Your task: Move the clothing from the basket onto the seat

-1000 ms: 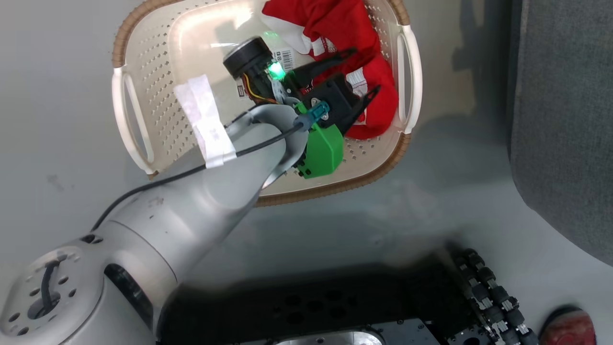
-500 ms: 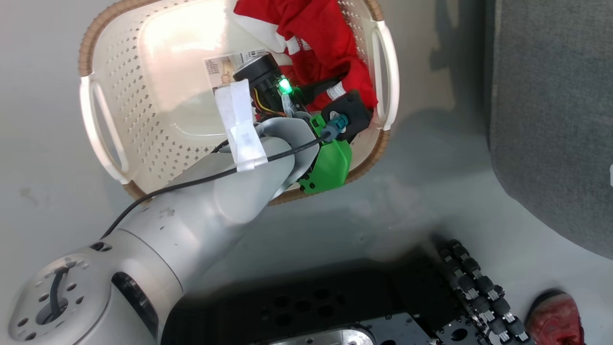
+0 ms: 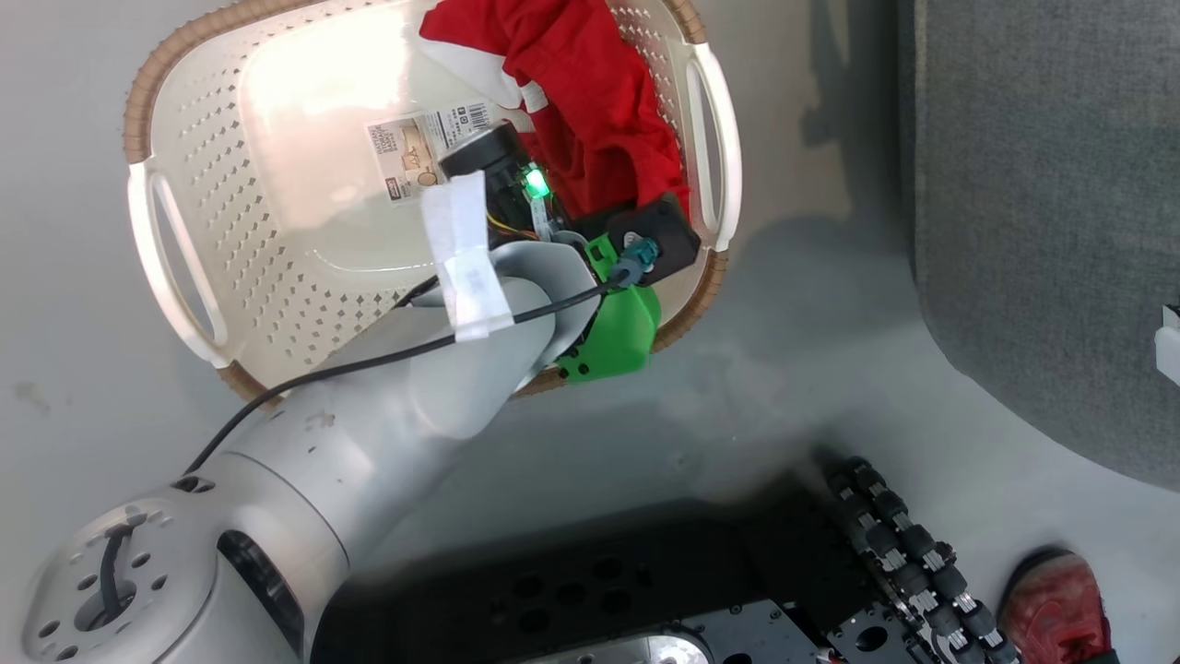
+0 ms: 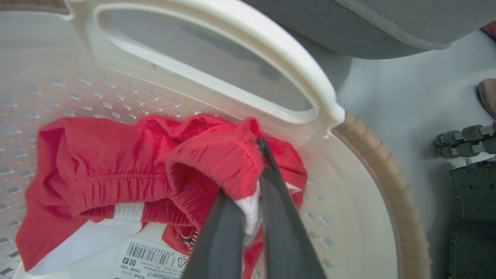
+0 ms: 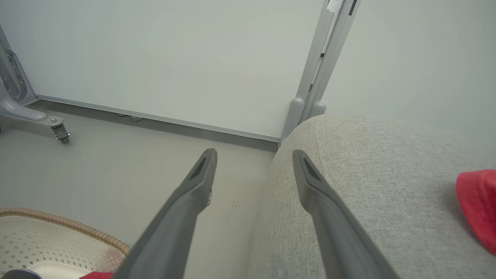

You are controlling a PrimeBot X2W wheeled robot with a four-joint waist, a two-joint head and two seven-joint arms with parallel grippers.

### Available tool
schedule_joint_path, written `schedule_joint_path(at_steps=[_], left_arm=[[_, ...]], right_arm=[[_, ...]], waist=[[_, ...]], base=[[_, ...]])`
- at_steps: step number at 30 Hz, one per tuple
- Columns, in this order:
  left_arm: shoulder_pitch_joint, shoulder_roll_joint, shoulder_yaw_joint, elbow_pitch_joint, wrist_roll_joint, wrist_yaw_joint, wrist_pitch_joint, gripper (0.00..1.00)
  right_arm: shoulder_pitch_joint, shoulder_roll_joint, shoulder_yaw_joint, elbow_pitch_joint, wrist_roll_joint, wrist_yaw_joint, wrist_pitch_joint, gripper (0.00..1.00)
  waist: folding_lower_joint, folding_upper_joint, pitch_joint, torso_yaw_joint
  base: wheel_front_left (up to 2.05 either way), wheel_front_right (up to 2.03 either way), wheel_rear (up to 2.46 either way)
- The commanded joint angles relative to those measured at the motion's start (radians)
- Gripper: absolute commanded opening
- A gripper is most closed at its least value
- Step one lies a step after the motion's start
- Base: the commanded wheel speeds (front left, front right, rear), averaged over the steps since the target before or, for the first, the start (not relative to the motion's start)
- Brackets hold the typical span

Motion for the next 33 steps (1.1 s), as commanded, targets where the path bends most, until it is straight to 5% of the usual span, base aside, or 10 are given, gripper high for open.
schedule_joint_path(at_steps=[1, 10, 18, 33], left_arm=[[-0.018, 0.004, 0.001, 0.01, 0.0, -0.002, -0.019, 0.0], [-0.054, 0.004, 0.001, 0.071, -0.047, -0.002, -0.118, 0.0], [0.031, 0.003, 0.008, 0.056, -0.11, -0.002, -0.177, 0.0], [0.42, 0.094, 0.325, -0.312, 0.039, 0.057, -0.177, 0.0]], right_arm=[[-0.004, 0.003, -0.002, -0.004, 0.0, -0.001, 0.0, 1.0], [-0.077, 0.022, 0.008, 0.009, -0.006, -0.001, 0.0, 1.0], [-0.09, 0.026, 0.077, 0.08, -0.03, -0.001, 0.0, 1.0], [0.065, 0.105, 0.263, 0.281, -0.013, -0.001, 0.0, 1.0]], waist=[[-0.0001, -0.0001, 0.0, 0.006], [-0.0001, -0.0001, -0.021, 0.051], [-0.0001, -0.0001, -0.197, 0.108], [-0.0001, -0.0001, -0.674, 0.129]], base=[[0.0, 0.0, 0.0], [0.0, 0.0, 0.0], [0.0, 0.0, 0.0], [0.0, 0.0, 0.0]])
